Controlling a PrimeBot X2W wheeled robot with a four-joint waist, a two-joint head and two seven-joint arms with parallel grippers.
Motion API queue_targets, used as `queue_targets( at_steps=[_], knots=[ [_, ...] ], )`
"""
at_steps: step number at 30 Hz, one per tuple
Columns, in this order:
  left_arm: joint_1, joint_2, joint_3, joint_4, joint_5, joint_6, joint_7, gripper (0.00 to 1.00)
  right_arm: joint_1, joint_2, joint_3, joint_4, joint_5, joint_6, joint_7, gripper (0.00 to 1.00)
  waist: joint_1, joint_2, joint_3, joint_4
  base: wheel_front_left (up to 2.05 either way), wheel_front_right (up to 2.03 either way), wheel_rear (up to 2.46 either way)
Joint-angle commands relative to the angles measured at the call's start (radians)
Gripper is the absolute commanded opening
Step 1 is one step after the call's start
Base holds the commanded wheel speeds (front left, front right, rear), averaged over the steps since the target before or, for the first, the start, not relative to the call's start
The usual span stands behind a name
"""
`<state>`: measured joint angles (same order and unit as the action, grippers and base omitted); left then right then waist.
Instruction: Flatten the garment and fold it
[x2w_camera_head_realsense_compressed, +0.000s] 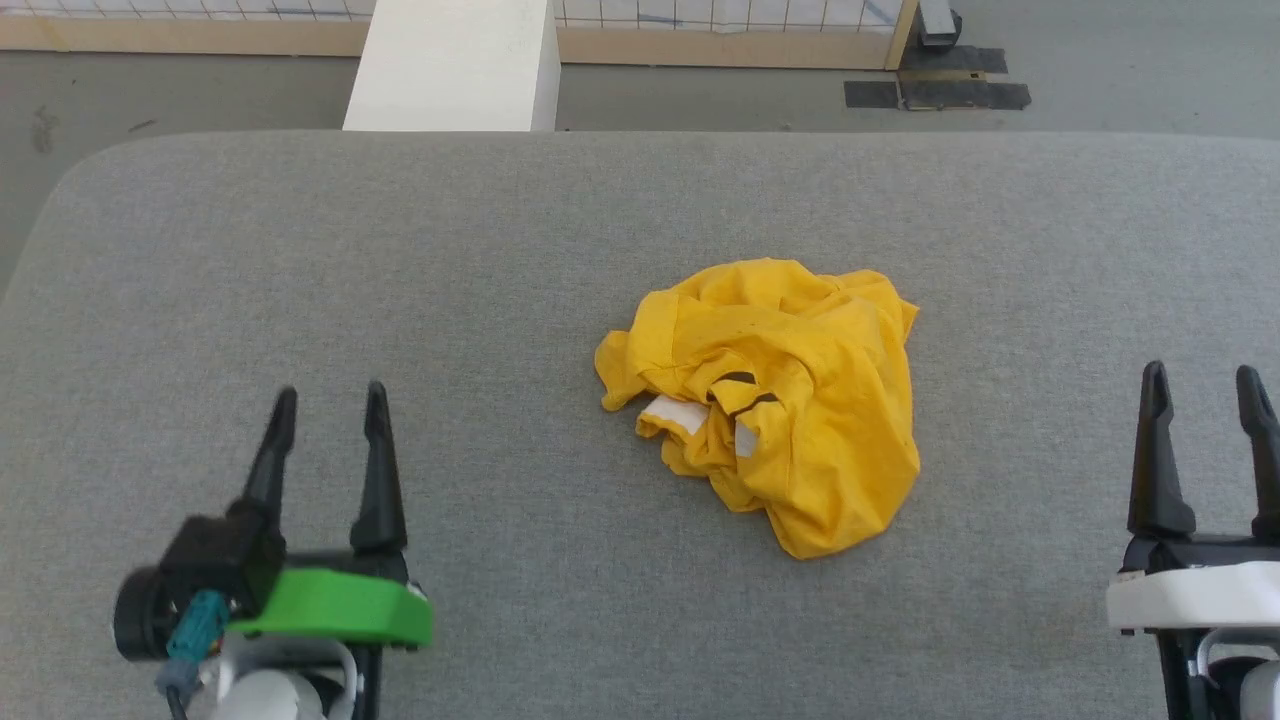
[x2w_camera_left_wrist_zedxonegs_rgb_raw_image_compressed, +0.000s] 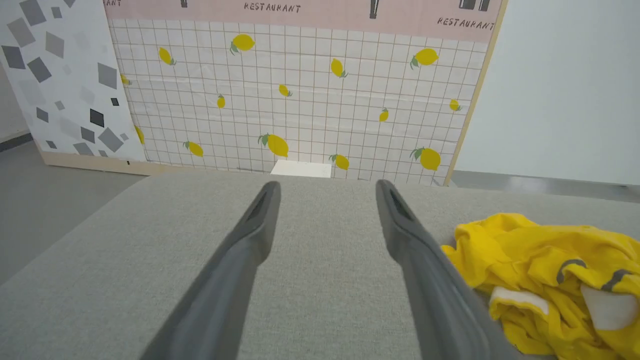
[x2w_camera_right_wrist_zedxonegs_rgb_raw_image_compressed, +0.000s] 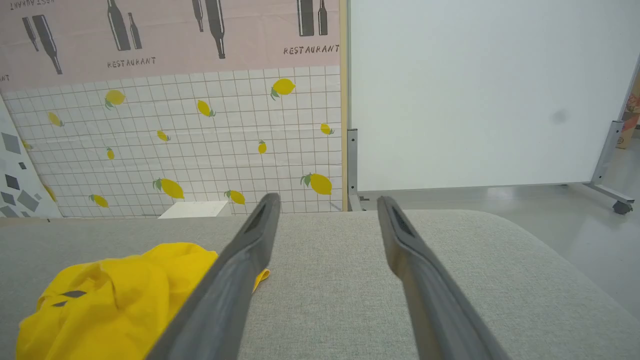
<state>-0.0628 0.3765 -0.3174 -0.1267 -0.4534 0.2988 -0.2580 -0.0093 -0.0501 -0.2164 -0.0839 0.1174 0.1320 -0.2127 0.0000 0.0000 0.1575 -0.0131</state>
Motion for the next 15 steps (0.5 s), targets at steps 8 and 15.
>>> queue_targets(
  at_steps=[8, 15],
  knots=[
    [0.033, -0.111, 0.067, 0.016, 0.076, -0.094, -0.004, 1.00, -0.022, 0.000, 0.002, 0.003, -0.022, -0.001, 0.023, 1.00, 0.0000, 0.0000, 0.005, 0.040, 0.00, 0.00, 0.00],
    [0.016, -0.169, 0.116, 0.031, 0.125, -0.147, -0.004, 1.00, -0.187, -0.002, 0.054, -0.051, -0.075, -0.001, 0.204, 1.00, 0.0000, 0.0000, 0.069, 0.067, 0.00, 0.00, 0.00]
  ],
)
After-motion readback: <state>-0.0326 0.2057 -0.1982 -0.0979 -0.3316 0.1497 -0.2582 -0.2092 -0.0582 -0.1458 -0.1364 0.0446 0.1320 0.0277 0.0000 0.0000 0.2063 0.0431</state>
